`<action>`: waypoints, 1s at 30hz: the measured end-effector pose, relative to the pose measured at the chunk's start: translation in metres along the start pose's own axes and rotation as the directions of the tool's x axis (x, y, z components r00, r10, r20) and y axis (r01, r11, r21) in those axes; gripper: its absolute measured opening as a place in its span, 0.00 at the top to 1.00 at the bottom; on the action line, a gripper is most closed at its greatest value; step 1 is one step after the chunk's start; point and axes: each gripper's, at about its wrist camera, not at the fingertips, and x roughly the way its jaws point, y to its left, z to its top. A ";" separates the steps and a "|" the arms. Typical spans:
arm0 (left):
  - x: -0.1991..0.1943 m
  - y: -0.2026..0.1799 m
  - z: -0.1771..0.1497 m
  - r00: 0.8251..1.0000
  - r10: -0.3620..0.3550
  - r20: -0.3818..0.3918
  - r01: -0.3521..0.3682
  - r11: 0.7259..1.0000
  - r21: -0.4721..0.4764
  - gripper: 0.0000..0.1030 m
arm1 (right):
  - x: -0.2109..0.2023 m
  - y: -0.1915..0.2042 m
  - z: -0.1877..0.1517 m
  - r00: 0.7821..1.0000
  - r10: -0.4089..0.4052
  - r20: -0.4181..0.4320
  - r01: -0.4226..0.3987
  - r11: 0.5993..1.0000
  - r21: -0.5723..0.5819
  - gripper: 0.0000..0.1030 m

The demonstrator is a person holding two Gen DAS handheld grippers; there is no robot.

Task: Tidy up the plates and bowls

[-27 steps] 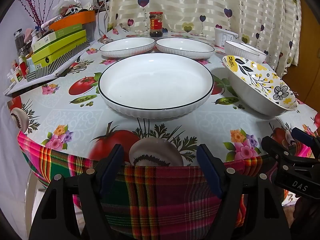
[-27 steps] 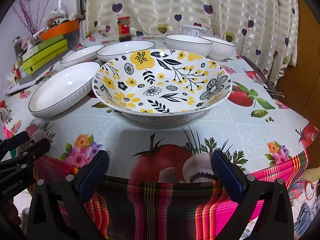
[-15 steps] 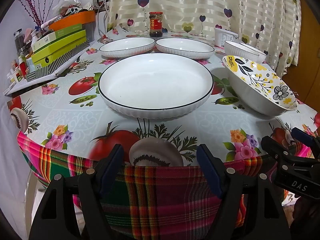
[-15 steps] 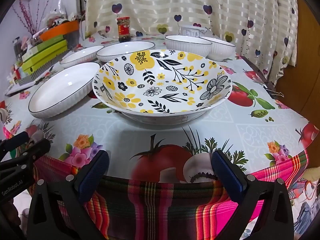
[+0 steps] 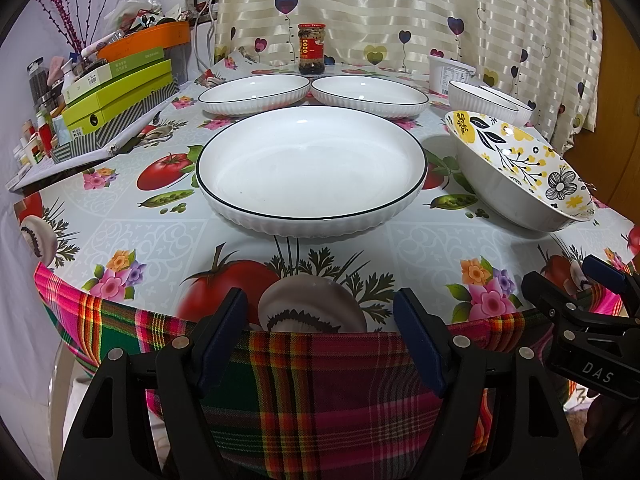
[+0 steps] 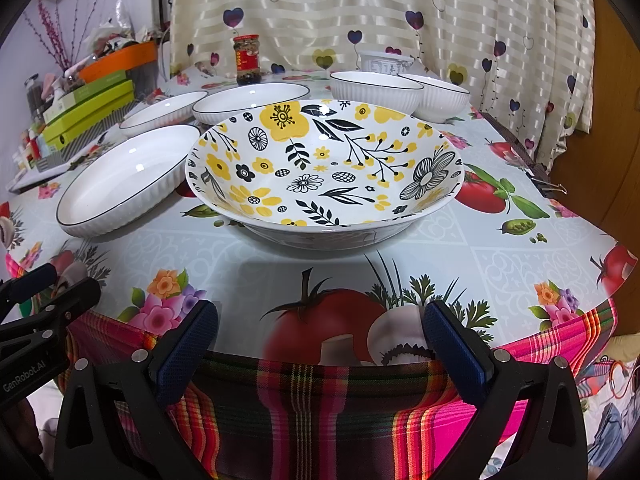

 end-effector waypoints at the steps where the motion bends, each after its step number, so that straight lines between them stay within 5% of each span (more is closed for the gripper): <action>1: 0.000 0.000 0.000 1.000 0.000 0.000 0.000 1.000 0.000 0.27 | 0.000 0.000 0.000 1.000 0.000 0.000 0.000 1.000 0.000 0.00; 30: -0.013 0.003 0.005 0.999 0.040 0.012 -0.040 0.999 -0.003 0.27 | -0.009 -0.003 0.004 1.000 0.028 -0.013 -0.028 0.999 0.028 0.00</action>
